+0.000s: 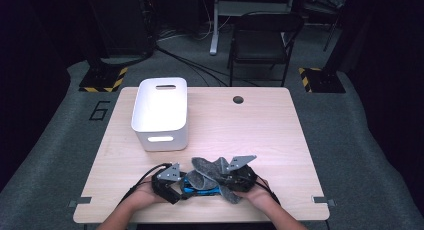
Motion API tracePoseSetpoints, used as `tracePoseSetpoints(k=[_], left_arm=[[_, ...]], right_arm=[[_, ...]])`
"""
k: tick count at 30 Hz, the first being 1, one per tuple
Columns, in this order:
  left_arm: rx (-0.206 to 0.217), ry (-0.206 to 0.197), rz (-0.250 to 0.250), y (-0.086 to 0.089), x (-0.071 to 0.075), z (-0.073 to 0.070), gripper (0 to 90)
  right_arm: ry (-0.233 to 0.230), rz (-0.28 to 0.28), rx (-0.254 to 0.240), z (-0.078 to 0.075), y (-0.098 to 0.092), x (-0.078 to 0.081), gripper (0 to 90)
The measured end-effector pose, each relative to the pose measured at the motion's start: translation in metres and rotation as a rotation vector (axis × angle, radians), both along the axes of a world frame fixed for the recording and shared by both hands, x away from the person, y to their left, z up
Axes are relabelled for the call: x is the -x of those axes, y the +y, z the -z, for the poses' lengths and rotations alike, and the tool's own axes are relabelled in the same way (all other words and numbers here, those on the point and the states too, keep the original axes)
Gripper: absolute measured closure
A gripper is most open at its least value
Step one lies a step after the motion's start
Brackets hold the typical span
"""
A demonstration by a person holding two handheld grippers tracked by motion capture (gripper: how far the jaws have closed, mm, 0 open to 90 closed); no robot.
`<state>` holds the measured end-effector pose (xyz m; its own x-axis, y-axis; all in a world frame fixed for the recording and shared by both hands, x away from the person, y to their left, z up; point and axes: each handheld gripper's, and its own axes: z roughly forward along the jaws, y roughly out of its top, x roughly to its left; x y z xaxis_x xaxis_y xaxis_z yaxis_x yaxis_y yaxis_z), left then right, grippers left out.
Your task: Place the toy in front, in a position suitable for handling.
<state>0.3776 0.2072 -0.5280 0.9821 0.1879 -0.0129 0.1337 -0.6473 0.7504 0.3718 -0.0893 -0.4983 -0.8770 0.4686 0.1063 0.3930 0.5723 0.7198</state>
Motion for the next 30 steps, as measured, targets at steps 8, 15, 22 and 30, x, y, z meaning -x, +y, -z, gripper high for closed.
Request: tracePoseSetpoints(k=[8, 15, 22, 30], left_arm=[[0.0, 0.004, 0.002, 0.0, 0.0, 0.0, 24.4], [-0.003, 0.001, 0.005, 0.0, 0.0, 0.0, 24.4], [-0.002, -0.002, 0.006, 0.0, -0.001, 0.0, 24.4], [-0.002, 0.001, 0.006, 0.0, 0.0, 0.0, 24.5]], right_arm=[[-0.008, 0.059, 0.038, -0.001, -0.022, 0.016, 79.1], [0.006, -0.131, -0.013, -0.007, 0.027, 0.034, 79.1], [0.065, -0.212, -0.025, 0.0, 0.055, 0.043, 79.2], [0.055, -0.208, 0.028, 0.012, 0.063, 0.039, 79.6]])
